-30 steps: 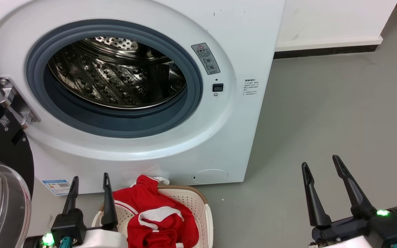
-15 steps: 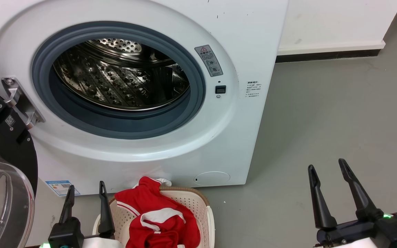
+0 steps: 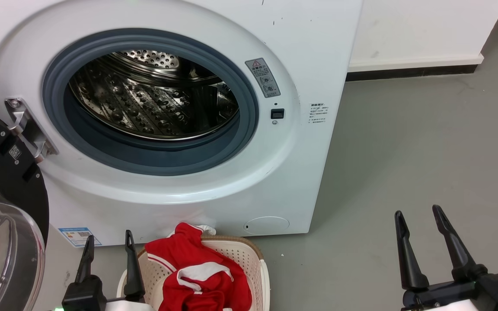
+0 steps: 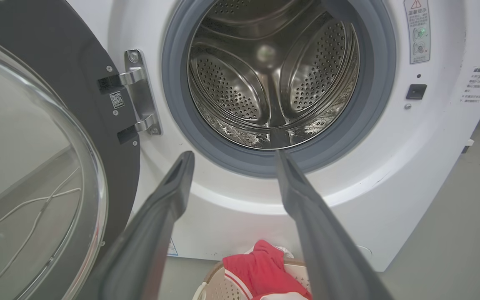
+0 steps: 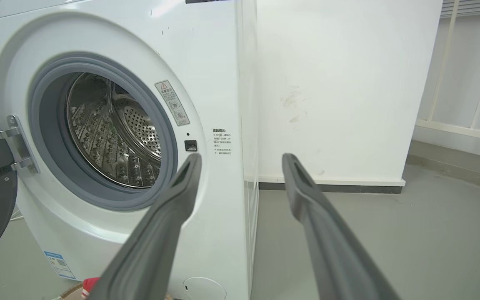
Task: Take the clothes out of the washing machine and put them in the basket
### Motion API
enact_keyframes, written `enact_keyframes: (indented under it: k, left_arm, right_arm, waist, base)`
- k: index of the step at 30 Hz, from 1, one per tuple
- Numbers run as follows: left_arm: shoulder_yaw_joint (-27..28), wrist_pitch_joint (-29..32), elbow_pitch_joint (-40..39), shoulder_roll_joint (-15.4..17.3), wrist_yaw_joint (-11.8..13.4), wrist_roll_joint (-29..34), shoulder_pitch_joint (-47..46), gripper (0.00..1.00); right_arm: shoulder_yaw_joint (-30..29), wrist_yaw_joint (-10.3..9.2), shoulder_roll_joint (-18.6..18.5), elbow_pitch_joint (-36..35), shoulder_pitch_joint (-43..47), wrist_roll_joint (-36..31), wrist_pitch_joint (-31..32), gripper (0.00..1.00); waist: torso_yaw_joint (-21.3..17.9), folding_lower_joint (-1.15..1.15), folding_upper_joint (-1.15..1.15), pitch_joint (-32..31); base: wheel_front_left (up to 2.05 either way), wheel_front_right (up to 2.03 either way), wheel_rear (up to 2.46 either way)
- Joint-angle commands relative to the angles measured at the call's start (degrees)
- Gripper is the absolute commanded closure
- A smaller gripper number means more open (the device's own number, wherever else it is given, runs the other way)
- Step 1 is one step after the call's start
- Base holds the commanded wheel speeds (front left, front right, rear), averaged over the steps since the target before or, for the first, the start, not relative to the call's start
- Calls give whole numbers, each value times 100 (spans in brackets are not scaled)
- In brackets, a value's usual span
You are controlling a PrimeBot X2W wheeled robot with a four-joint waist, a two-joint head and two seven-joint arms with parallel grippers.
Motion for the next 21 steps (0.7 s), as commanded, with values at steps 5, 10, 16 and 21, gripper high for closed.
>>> enact_keyframes:
  k: [5, 10, 16, 21]
  left_arm:
    - [1, -15, -36, -15, 0, 15, 40, 0]
    - [-6, -15, -44, -16, -5, -4, 37, 0]
    - [3, -15, -29, -16, 21, 4, 39, 0]
    - [-31, 33, 203, -6, -7, -53, 18, 100]
  right_arm:
    - [2, -2, 3, 89, 83, -26, -14, 0]
    - [2, -2, 3, 122, 74, -76, -15, 0]
    - [11, -2, 3, 103, 62, -79, -15, 0]
    - [20, 0, 1, 310, 50, 10, 14, 100]
  waist:
    - [11, 0, 0, -4]
    - [17, 0, 0, -3]
    - [17, 0, 0, 3]
    - [18, 0, 0, 3]
  base:
    - [0, 0, 0]
    - [0, 0, 0]
    - [0, 0, 0]
    - [0, 0, 0]
